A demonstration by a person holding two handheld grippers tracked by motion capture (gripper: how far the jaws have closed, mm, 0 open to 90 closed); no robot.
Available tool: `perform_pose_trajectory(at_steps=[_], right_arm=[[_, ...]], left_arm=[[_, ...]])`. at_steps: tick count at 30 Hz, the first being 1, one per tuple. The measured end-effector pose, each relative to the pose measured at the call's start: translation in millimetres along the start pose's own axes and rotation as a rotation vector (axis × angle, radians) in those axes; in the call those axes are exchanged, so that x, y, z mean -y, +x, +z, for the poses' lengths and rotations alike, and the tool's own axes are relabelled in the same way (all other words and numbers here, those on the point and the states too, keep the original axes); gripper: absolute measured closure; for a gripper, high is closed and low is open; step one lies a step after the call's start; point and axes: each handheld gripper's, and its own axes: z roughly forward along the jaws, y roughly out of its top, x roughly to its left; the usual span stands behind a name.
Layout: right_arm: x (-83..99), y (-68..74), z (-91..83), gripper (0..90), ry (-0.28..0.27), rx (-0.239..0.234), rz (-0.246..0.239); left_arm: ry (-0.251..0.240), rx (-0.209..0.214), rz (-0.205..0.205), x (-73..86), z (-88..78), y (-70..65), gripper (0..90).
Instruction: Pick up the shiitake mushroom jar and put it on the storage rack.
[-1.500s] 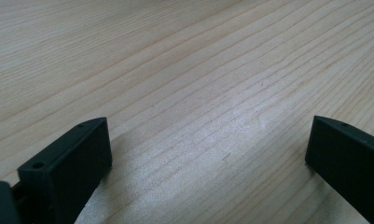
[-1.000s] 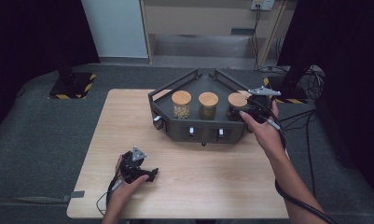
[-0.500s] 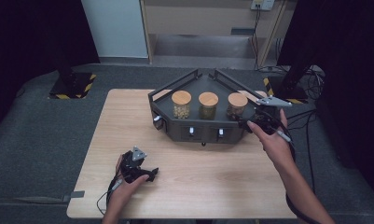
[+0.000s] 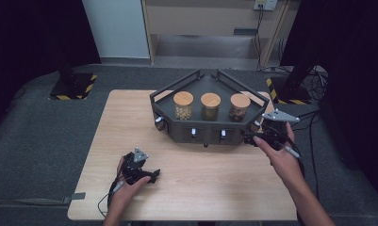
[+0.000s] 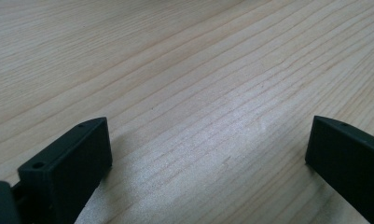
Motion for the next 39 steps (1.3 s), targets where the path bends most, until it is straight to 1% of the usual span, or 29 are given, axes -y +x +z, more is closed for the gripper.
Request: perform_pose_trajectory(at_steps=[5, 9, 14, 17, 20, 31, 39], right_arm=[[9.4, 2.0, -0.8, 3.8, 0.009, -0.010, 0.002], [13.4, 2.8, -1.8, 3.8, 0.014, -0.016, -0.003], [19.7, 3.8, -5.7, 4.0, 0.013, -0.021, -0.008], [26.1, 3.9, -8.3, 3.9, 0.012, -0.028, 0.000], [31.6, 4.4, -10.1, 3.9, 0.017, -0.025, -0.007], [52.3, 1.9, -15.0, 3.9, 0.025, -0.032, 0.009], [62.2, 2.9, -16.9, 3.9, 0.030, -0.040, 0.015]], left_arm=[[0.000, 0.000, 0.000, 0.1, 0.0, 0.0, 0.0], [0.000, 0.000, 0.000, 0.0, 0.0, 0.1, 0.0], [0.000, 0.000, 0.000, 0.1, 0.0, 0.0, 0.0], [0.000, 0.000, 0.000, 0.0, 0.0, 0.0, 0.0], [0.000, 0.000, 0.000, 0.1, 0.0, 0.0, 0.0], [-0.001, 0.000, 0.000, 0.1, 0.1, 0.0, 0.0], [-0.001, 0.000, 0.000, 0.1, 0.1, 0.0, 0.0]])
